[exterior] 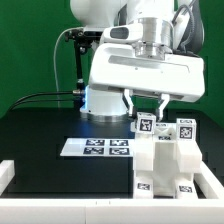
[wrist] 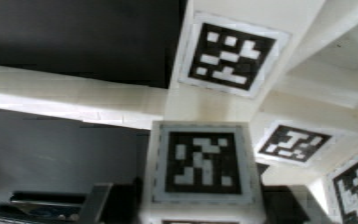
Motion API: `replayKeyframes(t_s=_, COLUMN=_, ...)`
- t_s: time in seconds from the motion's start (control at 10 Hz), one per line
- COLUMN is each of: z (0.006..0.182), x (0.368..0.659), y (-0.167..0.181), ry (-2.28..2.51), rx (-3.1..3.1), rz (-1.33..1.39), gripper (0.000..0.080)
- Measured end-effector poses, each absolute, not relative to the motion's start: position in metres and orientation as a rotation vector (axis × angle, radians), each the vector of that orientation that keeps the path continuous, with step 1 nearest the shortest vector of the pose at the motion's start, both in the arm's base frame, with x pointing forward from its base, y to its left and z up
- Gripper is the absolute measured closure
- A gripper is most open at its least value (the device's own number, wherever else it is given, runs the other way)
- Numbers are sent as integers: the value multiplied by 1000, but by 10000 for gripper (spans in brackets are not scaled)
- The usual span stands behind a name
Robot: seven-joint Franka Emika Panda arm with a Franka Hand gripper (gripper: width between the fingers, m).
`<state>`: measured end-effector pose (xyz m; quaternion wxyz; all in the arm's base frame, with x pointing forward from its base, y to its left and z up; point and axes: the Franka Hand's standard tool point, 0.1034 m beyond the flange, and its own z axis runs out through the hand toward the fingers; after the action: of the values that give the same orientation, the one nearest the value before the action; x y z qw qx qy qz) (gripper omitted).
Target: Assemble chair
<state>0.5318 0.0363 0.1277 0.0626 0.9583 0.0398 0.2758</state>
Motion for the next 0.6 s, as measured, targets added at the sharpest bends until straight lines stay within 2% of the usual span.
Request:
replayKeyframes(t_s=0.1, z=128, x=532, y=37, ry=121, rx=2896, rz=834, gripper=421)
replayKeyframes(t_s=0.2, z=128, x=532, y=37, ry=121, rx=2896, rz=834, gripper=421)
replayKeyframes(t_s=0.3, z=128, x=532, y=37, ry=121, rx=2896, rz=833, gripper=234)
replayKeyframes(t_s=0.4, z=128, x=532, y=36, ry=121, rx=2896, rz=833, gripper=234)
replayKeyframes(t_s=0.5, z=128, x=532, y=36, ry=122, rx=2896, rz=833, gripper=167)
replayKeyframes(t_s=0.6, z=128, x=532, y=36, ry=122, rx=2896, rz=833, gripper=153)
